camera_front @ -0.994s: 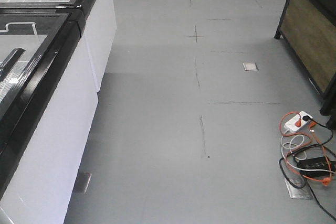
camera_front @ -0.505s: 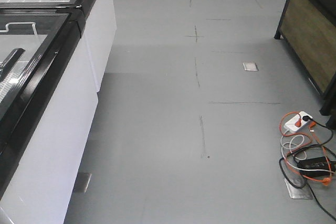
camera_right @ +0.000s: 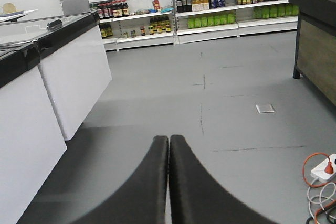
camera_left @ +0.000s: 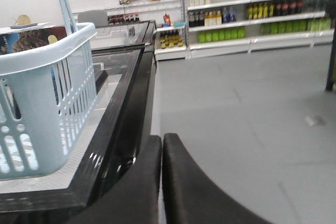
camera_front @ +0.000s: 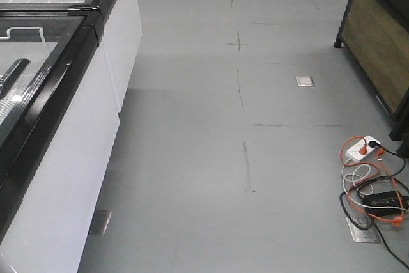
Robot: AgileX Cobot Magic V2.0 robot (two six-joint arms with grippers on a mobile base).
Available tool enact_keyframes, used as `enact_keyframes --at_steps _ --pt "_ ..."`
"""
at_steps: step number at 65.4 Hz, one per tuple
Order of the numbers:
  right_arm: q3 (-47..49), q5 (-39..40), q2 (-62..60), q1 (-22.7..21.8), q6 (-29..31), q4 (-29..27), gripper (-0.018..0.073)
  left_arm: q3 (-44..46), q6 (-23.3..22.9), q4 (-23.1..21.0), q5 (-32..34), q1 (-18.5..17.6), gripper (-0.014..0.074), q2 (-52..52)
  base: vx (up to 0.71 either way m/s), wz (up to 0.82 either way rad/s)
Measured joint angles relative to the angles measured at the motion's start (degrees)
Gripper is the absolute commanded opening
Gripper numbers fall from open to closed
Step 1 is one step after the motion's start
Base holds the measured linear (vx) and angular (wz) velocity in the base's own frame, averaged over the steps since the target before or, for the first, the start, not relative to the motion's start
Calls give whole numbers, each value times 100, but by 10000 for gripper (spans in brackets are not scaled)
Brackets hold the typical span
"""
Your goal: Left arm holds basket, right arm returns cookies
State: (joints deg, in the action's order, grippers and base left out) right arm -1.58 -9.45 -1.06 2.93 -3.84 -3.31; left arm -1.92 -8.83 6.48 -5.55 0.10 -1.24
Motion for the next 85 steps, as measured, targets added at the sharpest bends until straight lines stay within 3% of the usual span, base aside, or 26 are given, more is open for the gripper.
enact_keyframes --at_steps 12,27,40,51,59,64,70,85 --pt "0 0 0 0 0 0 -8 0 -631 -648 795 0 -7 0 0 0" --pt "0 0 0 0 0 0 -8 0 -1124 -727 1813 0 -7 0 0 0" --pt "0 0 0 0 0 0 -8 0 -2656 -1004 2521 0 -7 0 0 0" --pt "0 0 0 0 0 0 -8 92 -4179 -1885 2689 0 -7 0 0 0" --pt "0 0 0 0 0 0 -8 386 -4802 -2390 2892 0 -7 0 0 0" --pt "0 0 0 0 0 0 -8 742 -4829 -2507 2947 0 -7 0 0 0" --pt "0 0 0 0 0 0 -8 1211 -4505 -2537 2971 0 -7 11 0 0" --pt "0 0 0 0 0 0 -8 2514 -2599 -2579 2807 0 -7 591 0 0"
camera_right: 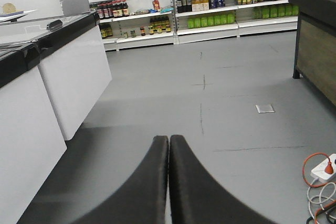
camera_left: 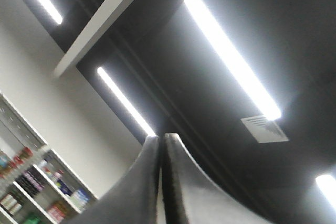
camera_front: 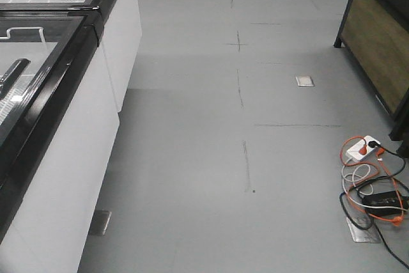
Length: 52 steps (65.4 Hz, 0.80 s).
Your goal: Left arm holds basket, right arm returns cookies
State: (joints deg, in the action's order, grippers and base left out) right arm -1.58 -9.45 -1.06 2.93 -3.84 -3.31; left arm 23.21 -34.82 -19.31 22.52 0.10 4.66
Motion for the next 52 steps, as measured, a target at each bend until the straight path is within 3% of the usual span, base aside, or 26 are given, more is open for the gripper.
enact_keyframes --at_steps 6,13,22,41,46,52 --pt "0 0 0 0 0 0 -8 394 756 -5 -32 0 -5 364 0 0" --pt "0 0 0 0 0 0 -8 714 1140 -89 -44 0 22 727 0 0" --pt "0 0 0 0 0 0 -8 971 1245 -146 -131 0 128 1142 0 0" --pt "0 0 0 0 0 0 -8 1076 1274 -152 -496 0 598 1585 0 0" --pt "0 0 0 0 0 0 -8 1076 1274 -152 -488 0 650 1756 0 0" --pt "0 0 0 0 0 0 -8 1076 1274 -205 -411 0 650 2026 0 0"
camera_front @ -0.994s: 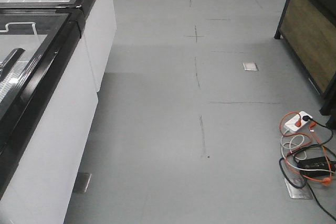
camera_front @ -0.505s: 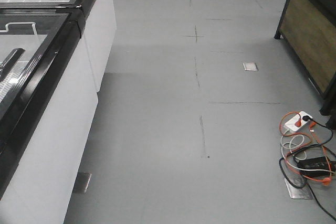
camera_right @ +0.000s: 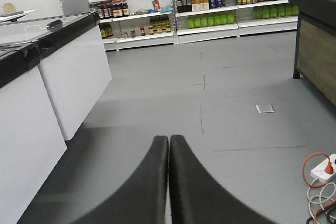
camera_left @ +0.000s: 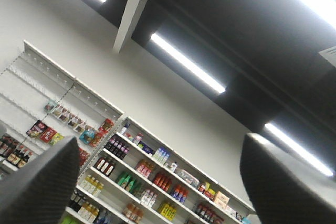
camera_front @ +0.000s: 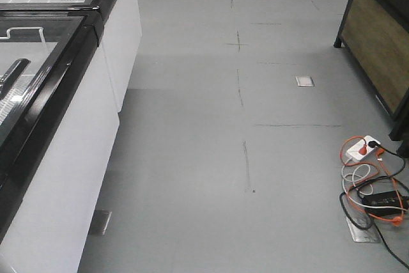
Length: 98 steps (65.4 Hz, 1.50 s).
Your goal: Left arm holds basket, right arm returns cookies
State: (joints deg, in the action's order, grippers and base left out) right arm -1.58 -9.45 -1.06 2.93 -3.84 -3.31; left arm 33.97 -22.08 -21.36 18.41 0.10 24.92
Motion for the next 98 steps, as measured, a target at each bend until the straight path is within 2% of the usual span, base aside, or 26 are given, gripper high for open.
enact_keyframes --at_steps 7,14,22,30,35,45,66,80,98 --pt "0 0 0 0 0 0 -8 0 13 -496 341 0 615 444 0 0" --pt "0 0 0 0 0 0 -8 0 218 -1500 1043 0 562 934 0 0" --pt "0 0 0 0 0 0 -8 0 842 -2613 1770 0 517 1347 0 0" --pt "0 0 0 0 0 0 -8 0 1535 -3417 2083 0 511 1641 0 0" --pt "0 0 0 0 0 0 -8 0 1751 -3775 2258 0 511 1781 0 0" --pt "0 0 0 0 0 0 -8 87 1859 -4153 2679 0 511 2093 0 0" --pt "0 0 0 0 0 0 -8 1197 1853 -4258 2409 60 511 2986 0 0" --pt "0 0 0 0 0 0 -8 1762 1829 -4436 1445 664 511 3775 0 0" --pt "0 0 0 0 0 0 -8 1797 1816 -4608 595 1366 511 4167 0 0"
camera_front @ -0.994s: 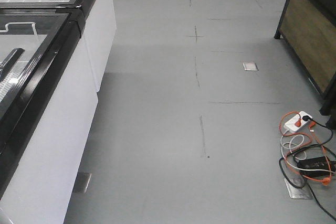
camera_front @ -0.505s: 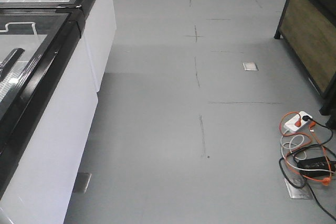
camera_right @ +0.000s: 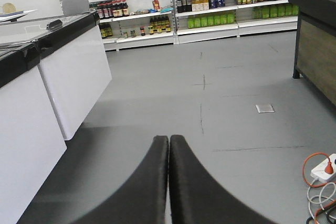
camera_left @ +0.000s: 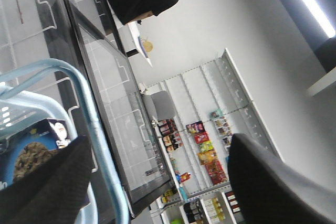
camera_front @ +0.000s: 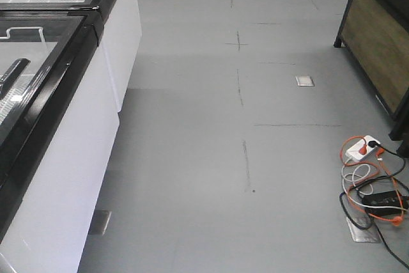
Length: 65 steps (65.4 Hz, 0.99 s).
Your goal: Left arm holds basket, right arm returns cookies
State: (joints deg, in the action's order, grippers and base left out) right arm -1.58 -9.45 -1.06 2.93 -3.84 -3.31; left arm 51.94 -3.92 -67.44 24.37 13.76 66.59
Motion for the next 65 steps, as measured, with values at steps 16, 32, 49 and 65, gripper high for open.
enact_keyframes --at_steps 16,32,49,65 --pt "0 0 0 0 0 0 -8 35 -479 20 -452 272 511 470 0 0" --pt "0 0 0 0 0 0 -8 42 -640 338 -474 291 511 723 0 0" --pt "0 0 0 0 0 0 -8 273 -905 607 -487 291 511 948 0 0" --pt "0 0 0 0 0 0 -8 560 -1213 868 -518 291 511 1239 0 0"
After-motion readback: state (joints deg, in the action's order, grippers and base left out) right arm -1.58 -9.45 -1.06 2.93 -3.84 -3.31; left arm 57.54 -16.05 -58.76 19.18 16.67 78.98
